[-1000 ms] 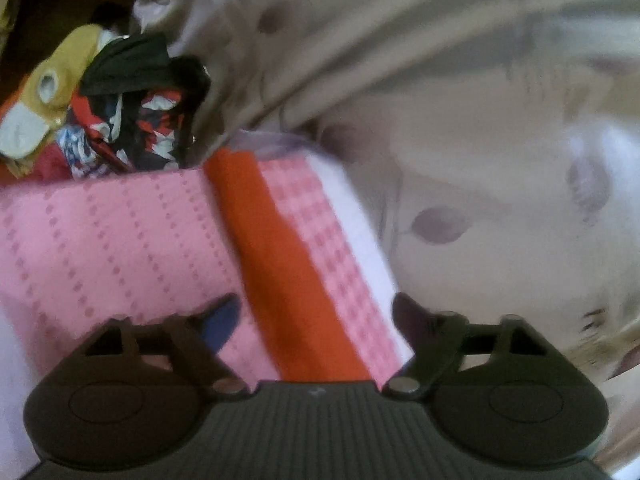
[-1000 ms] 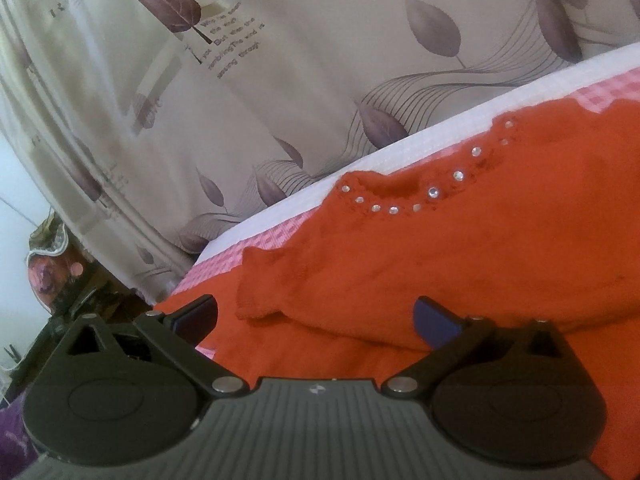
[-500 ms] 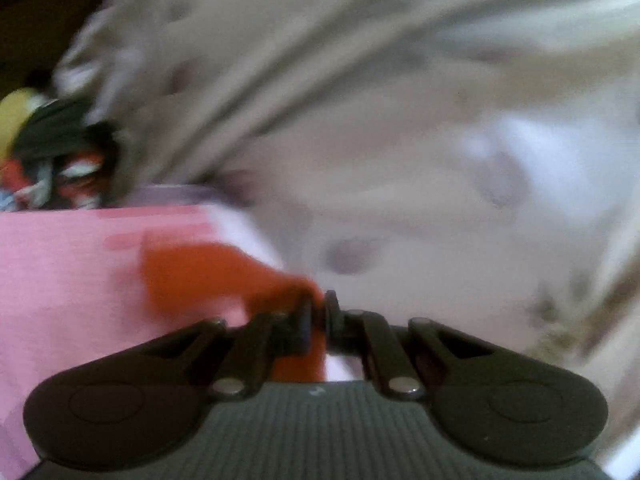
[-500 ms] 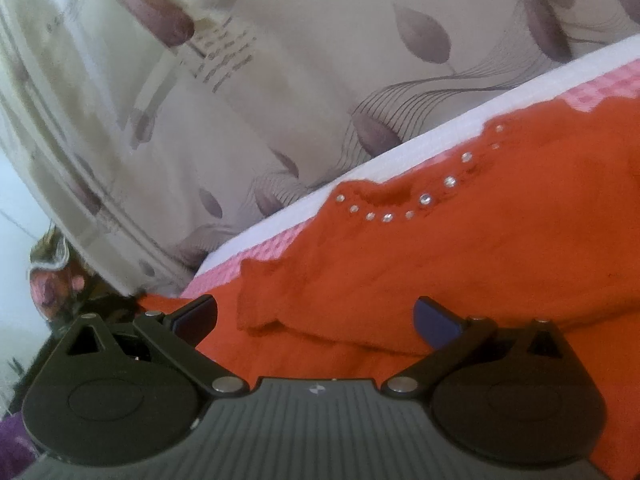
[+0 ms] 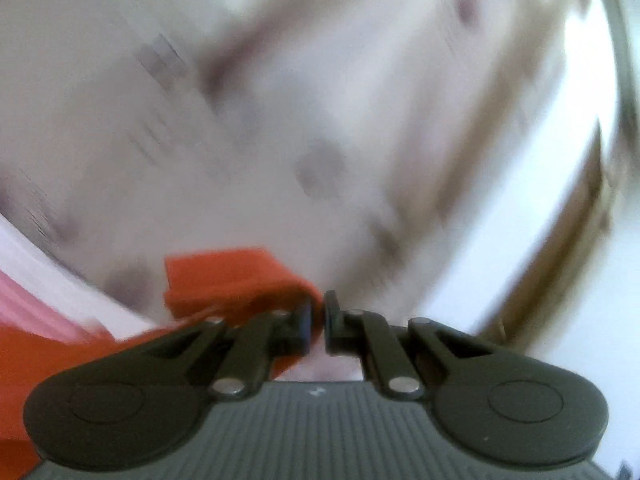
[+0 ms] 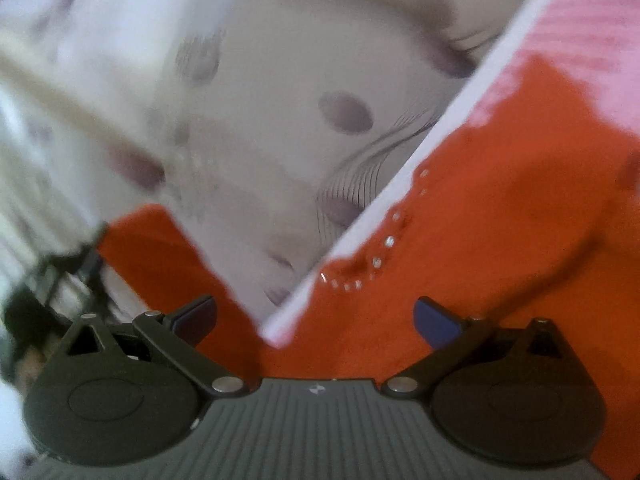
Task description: Fold small clothes
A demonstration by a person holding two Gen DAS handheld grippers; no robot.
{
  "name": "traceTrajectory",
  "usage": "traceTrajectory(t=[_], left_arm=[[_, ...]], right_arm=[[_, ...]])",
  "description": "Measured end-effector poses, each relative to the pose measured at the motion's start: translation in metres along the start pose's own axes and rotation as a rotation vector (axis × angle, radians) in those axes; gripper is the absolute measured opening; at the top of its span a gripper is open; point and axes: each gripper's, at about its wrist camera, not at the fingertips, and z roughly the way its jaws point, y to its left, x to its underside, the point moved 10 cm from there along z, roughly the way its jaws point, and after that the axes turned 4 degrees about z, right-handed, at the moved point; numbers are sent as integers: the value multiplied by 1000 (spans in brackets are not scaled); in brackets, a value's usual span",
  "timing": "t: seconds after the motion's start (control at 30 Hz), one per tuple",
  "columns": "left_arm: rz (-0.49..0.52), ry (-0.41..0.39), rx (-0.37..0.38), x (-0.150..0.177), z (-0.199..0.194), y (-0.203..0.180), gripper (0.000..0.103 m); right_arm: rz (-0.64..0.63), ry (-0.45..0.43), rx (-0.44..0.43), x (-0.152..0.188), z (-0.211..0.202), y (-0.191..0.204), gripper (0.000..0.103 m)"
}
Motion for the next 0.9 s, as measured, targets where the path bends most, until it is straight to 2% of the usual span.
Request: traceTrajectory(t=[0.07,0.13,0.2,0.27,0.3,0.33,0.37,0.4,0.47,0.53,0.63,0.7,0.8,0.9], left_arm=[[11,78,40,43,27,-16,6],[64,146,83,91,49,-32,6],[107,207,101,130,66,-38,6],[128,274,127,164,76,-44,12],[143,313,112,177,78,-43,24],[141,349,87,187,78,-42,47],[128,374,74,193,75,-43,60],[116,368,86,192,70,-46,80],[102,322,92,181,52,-46,82],[64,282,68,166,37,-39,89],[-33,146,37,137,3,-14,103],[-59,89,-55,121,-13,15,103],[-1,102,-197,122,-32,62,103],[65,69,-268,128,-50,90,103]], right_arm=[[39,-42,-21,-22,-21,-5,103],[23,-78,-2,-43,-38,-11,103],[8,-79,7,-57,-50,-18,103],[7,-58,22,-63,-55,-26,103],[6,-43,32,-65,-56,-30,103],[9,-25,31,-65,-58,-33,103],[12,-14,24,-66,-59,-34,103],[13,-8,19,-68,-61,-36,103],[16,15,-22,-69,-63,-33,103],[4,23,-8,-72,-64,-31,103],[17,54,-9,-74,-64,-30,103],[-24,64,41,-75,-60,-31,103],[-76,125,104,-71,-46,-32,103],[-165,146,141,-65,-40,-24,103]])
